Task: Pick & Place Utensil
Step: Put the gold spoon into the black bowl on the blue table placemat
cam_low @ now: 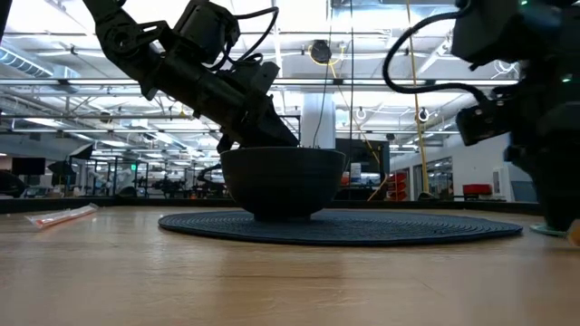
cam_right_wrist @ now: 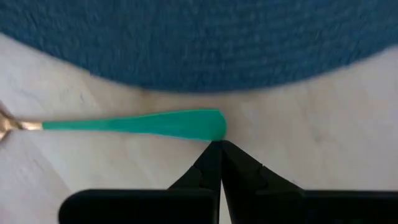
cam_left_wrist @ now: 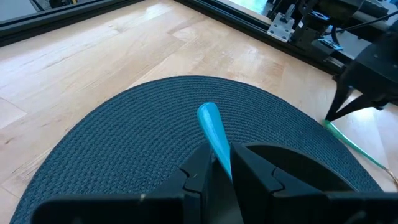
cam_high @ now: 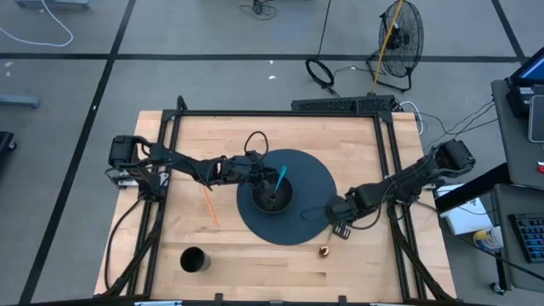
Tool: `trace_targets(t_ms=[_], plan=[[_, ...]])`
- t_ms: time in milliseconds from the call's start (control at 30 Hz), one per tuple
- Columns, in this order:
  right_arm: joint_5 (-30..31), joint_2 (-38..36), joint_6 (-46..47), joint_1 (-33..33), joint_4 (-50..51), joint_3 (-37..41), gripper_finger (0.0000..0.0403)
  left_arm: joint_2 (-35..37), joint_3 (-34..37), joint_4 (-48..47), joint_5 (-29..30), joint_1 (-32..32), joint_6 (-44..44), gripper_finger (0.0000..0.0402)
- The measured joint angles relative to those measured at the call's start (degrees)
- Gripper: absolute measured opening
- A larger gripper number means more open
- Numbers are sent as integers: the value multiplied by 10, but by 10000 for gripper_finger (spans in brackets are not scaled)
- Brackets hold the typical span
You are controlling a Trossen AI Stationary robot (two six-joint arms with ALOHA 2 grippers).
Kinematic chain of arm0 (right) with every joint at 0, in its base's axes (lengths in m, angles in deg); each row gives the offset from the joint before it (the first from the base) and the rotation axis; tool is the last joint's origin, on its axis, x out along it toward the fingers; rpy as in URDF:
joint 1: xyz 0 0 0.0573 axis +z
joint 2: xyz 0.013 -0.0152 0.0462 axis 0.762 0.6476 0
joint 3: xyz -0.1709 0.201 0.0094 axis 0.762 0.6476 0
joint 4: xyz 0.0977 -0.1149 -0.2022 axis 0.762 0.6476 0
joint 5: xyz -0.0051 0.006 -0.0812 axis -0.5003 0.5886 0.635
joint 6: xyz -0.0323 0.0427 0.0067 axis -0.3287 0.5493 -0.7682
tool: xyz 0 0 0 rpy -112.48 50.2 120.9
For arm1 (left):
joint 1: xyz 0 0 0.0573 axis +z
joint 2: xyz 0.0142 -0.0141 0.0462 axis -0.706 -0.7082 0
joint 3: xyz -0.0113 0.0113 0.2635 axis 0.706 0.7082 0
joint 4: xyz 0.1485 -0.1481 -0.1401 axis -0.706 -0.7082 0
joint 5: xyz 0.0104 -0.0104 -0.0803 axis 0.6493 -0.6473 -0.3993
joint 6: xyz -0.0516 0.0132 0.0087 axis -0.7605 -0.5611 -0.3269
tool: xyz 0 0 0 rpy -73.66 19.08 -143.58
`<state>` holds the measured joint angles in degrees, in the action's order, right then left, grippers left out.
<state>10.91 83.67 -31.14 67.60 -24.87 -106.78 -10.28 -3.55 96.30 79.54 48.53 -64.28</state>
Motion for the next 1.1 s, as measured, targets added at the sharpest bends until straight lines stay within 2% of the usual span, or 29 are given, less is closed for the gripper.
trace_targets(t_ms=[133,300,567,700,767,967,1100], plan=[[1,0,-7,-15,-14,0,0,0,0,0,0,0,3,63],[6,-17,52,-9,-2,0,0,0,0,-1,0,0,13,63],[-82,-47,108,39,2,2,0,0,0,0,0,2,23,63],[-44,-72,155,59,-6,1,0,0,0,0,0,2,32,63],[-37,-88,150,68,-62,3,3,0,0,0,0,3,33,63],[-47,-103,150,87,-232,0,53,0,0,0,0,2,33,63],[-28,-97,233,88,-221,0,103,0,0,0,-1,2,32,63]])
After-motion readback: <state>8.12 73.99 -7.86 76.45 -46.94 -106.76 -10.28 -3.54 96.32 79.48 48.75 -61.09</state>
